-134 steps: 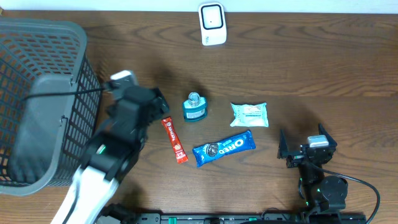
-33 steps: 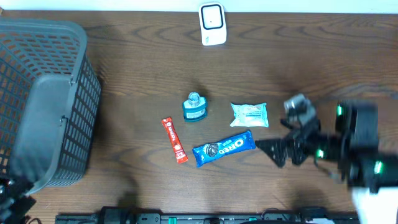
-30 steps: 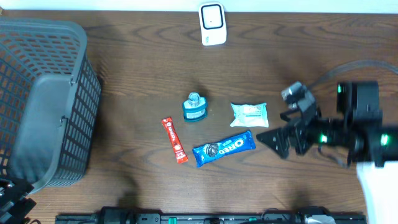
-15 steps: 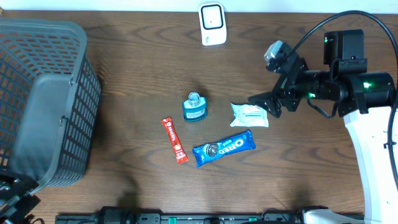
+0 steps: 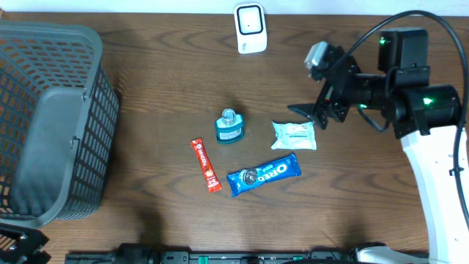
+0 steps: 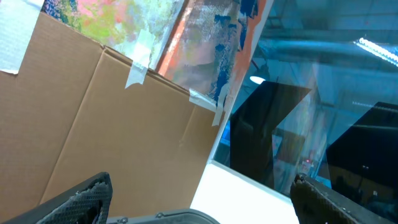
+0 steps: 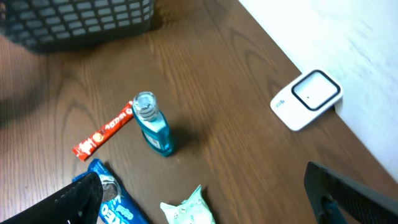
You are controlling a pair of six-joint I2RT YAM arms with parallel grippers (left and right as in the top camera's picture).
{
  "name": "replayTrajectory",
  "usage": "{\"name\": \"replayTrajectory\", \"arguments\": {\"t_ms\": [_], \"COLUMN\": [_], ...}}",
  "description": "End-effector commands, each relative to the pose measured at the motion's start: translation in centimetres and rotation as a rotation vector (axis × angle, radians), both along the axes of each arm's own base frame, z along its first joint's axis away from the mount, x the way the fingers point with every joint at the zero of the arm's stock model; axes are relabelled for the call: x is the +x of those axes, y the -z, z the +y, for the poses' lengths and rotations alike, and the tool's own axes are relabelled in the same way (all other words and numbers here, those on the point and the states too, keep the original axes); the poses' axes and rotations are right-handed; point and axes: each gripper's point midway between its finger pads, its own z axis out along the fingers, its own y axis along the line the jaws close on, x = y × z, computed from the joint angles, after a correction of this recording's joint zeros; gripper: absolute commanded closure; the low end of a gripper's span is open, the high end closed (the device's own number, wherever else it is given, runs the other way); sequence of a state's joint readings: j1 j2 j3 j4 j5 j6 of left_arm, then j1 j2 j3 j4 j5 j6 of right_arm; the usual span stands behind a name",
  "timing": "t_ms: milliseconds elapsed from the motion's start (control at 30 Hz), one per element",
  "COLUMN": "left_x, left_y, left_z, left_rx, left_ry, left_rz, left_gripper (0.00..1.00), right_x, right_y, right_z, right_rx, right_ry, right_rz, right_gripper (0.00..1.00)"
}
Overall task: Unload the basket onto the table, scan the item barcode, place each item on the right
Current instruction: 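Move the right gripper from rest toward the teal spray bottle, then lower the right gripper over the spray bottle and close on its cap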
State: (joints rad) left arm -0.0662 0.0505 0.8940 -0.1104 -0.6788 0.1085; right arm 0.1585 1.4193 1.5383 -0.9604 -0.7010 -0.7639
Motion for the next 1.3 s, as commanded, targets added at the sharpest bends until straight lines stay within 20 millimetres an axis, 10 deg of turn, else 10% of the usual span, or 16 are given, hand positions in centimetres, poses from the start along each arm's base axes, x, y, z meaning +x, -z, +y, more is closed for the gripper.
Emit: {"name": "replayTrajectory", "arguments": {"t_ms": [0, 367, 1267], "left_x": [0.5, 1.0, 2.5], "left_y": [0.5, 0.9, 2.1], "left_z": [-0.2, -0.2, -0.4], "left_rx": [0.013, 0.014, 0.018], "left_ry": [0.004, 0.004, 0.007], "left_rz": [0.017, 0.024, 0.058], "left_gripper": [0.08, 0.08, 0.08], "right_x": [-0.3, 1.2, 0.3], "right_y": [-1.0, 4.1, 17.8], "right_z": [1.8, 8.7, 12.5], "right_rx": [-0.041, -0.226, -0.610], "right_ry": [-0.072, -0.229, -0.493], "right_rz": [-0.083, -0.025, 0.138], "right_gripper": [0.01, 0.01, 0.01]}}
